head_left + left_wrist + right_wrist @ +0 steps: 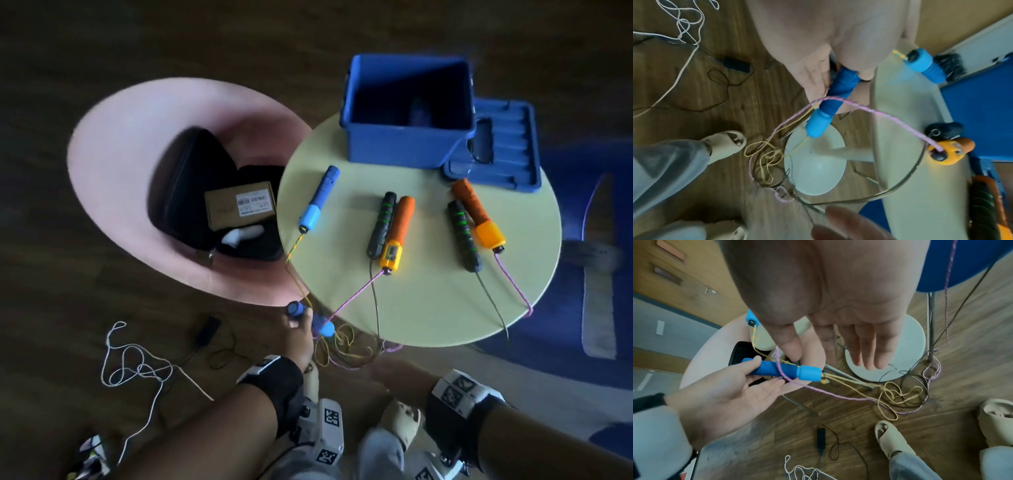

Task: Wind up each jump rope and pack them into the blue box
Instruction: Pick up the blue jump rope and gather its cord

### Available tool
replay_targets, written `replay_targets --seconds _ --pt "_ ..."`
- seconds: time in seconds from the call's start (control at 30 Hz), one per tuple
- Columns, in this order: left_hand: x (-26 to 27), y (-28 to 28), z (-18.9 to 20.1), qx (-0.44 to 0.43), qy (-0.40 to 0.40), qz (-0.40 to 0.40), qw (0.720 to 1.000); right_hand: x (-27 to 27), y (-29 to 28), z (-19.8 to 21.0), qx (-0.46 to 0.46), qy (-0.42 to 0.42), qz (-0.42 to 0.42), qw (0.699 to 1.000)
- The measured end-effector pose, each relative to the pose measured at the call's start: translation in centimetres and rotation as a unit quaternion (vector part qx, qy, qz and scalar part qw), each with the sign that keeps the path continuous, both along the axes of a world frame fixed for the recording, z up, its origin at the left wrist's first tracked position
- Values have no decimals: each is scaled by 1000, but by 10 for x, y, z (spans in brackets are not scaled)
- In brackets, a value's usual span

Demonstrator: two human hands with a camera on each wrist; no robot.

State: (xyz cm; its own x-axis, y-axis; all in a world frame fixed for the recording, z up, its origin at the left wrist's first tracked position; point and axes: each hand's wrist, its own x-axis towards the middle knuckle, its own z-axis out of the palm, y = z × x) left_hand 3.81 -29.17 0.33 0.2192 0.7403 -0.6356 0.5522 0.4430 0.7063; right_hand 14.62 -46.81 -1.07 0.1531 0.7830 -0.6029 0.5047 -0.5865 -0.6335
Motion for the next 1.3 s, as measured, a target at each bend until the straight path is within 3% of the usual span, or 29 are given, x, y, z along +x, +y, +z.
replay_targets --seconds 0.03,0.1,0.13,0.2,0.27,0.33,0.47,0.6,0.8,1.07,1.17,1.3 --pt "0 5 10 35 -8 2 999 3 -2 2 75 -76 7 994" --pt "3 15 21 112 -15 -18 993 20 -2 32 -3 35 -28 999" --pt "6 21 28 143 -11 -35 989 20 0 47 -50 187 -108 975" --pt "13 33 47 178 2 -60 982 19 -1 52 -51 123 -228 965" --pt "23 47 63 193 -15 -57 979 30 4 61 -108 165 -216 956" --pt "36 61 72 209 -30 -56 976 43 19 70 -58 166 -225 958" --pt "63 86 76 207 5 -113 972 63 60 86 -38 87 -213 972" --pt "87 112 71 234 76 -222 944 79 103 98 -21 24 -198 980" --pt "125 152 50 265 122 -346 892 100 150 99 -64 -123 -140 980" --pt "146 179 41 216 181 -473 835 113 184 83 -95 -97 -193 972" --pt "134 173 53 185 148 -482 843 112 188 77 -66 -50 -298 951" --pt "96 154 74 116 37 -473 872 112 185 82 26 104 -499 860"
